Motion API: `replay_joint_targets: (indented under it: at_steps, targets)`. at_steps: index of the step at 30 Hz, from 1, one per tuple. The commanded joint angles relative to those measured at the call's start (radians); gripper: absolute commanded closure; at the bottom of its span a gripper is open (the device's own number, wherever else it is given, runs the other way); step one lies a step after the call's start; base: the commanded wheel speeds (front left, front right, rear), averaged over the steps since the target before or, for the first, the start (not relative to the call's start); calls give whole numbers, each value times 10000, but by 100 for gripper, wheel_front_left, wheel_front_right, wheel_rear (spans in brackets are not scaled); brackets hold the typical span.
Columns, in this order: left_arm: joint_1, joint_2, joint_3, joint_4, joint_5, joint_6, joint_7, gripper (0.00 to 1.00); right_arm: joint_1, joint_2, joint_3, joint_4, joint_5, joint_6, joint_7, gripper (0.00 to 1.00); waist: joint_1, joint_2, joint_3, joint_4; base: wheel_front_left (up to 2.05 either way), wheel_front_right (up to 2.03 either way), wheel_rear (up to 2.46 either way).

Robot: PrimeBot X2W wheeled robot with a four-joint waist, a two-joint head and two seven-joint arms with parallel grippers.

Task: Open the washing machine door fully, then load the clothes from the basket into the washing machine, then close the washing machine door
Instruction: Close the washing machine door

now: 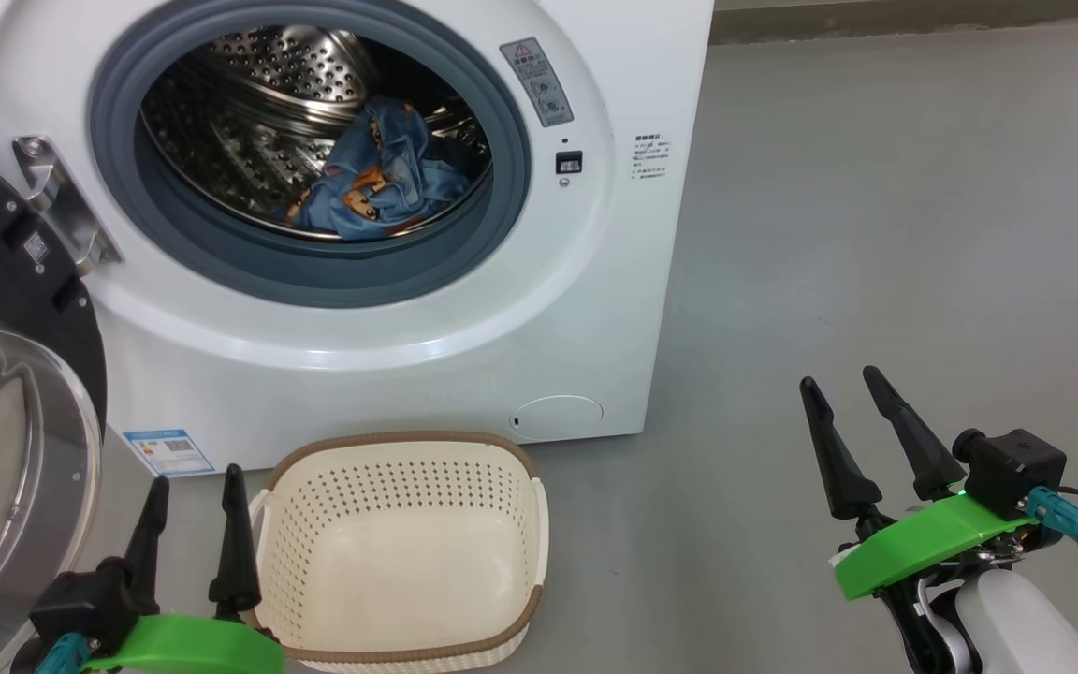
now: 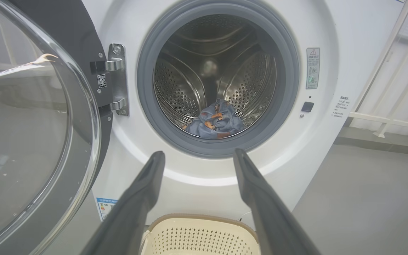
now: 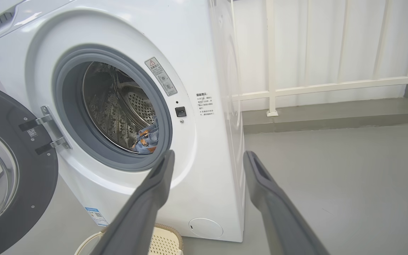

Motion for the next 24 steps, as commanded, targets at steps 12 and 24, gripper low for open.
replay_joint_targets:
  at_steps: [12,24]
  targets:
    - [-147,261,317,-187,-4,49,-64,0,-62,-59,223,-179,28,46,-80,0,0,0,-33,95,0,0,0]
    - [-136,216,351,-207,162,98,-64,0,-16,-66,197,-155,22,46,-80,0,0,0,-103,660,0,0,0]
